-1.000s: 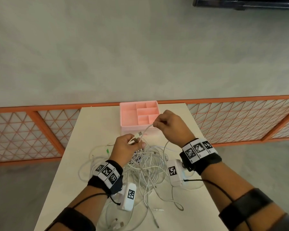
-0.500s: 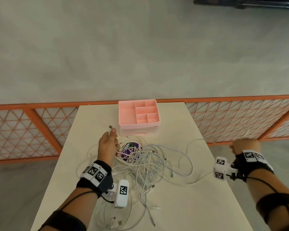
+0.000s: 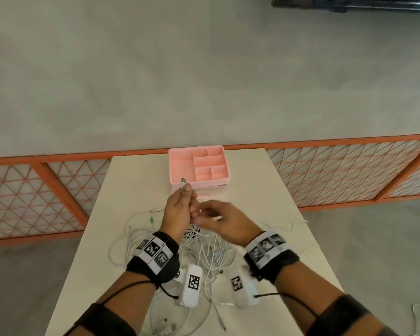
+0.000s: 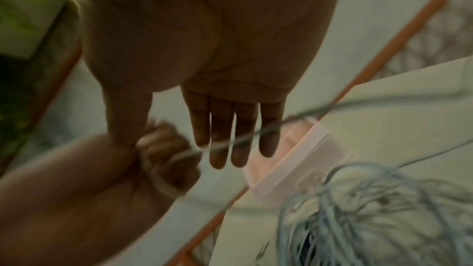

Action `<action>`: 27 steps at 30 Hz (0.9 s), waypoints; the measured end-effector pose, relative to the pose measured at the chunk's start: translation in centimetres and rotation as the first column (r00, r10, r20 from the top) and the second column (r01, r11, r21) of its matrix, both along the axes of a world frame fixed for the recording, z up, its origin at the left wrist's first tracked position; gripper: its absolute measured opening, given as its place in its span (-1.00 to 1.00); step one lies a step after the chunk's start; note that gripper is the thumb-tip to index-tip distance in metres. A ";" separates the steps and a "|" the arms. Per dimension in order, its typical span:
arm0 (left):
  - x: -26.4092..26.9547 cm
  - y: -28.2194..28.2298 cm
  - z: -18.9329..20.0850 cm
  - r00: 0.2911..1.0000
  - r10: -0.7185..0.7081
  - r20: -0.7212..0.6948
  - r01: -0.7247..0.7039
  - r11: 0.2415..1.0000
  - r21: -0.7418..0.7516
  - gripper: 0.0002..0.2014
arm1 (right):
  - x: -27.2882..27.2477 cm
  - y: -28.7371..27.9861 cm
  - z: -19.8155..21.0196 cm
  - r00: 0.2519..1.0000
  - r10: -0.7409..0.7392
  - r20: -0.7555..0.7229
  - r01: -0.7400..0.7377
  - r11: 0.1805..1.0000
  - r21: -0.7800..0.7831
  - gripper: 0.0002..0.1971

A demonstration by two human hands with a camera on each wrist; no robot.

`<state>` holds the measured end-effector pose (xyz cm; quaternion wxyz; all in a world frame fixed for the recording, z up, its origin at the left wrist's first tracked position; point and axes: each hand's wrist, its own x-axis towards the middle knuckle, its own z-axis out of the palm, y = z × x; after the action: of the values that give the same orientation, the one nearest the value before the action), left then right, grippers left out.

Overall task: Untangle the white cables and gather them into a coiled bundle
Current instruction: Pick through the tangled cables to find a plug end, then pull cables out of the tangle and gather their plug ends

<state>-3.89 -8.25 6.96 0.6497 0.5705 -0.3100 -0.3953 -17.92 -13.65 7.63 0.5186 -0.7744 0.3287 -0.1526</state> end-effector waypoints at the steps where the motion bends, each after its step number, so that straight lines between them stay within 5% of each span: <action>1: 0.1 0.0 0.2 0.999 0.035 0.027 -0.035 0.999 -0.007 -0.63 | 1.2 0.9 -0.2 0.999 0.047 0.002 -0.047 0.999 0.004 -0.64; 6: 2.0 0.6 0.0 0.990 0.130 0.059 -0.129 0.991 -0.022 -0.60 | 2.5 2.2 -2.2 0.994 0.090 -0.058 -0.097 0.986 -0.134 -0.75; 13: 2.7 0.8 -0.7 0.920 0.076 -0.384 -0.121 0.988 -0.094 -0.67 | -0.1 0.2 -4.6 0.993 0.039 -0.114 -0.058 0.984 -0.167 -0.69; 20: 1.8 0.1 -0.6 0.853 0.086 -0.515 -0.138 0.988 -0.064 -0.73 | -3.6 0.1 -6.5 0.974 0.013 -0.225 -0.050 0.985 -0.163 -0.70; 24: 1.7 -0.2 -0.2 0.778 0.063 -0.625 -0.124 0.991 -0.054 -0.49 | -4.7 -0.2 -7.0 0.972 0.018 -0.233 -0.051 0.990 -0.135 -0.70; 27: 1.6 -0.5 0.2 0.770 0.084 -0.632 -0.132 0.991 -0.030 -0.62 | -5.4 -0.2 -6.9 0.972 0.017 -0.234 -0.048 0.991 -0.126 -0.69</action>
<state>-2.30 -8.71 7.12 0.7578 0.3985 -0.0562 -0.5136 -23.28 -13.88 0.75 0.4271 -0.8246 0.3637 -0.0736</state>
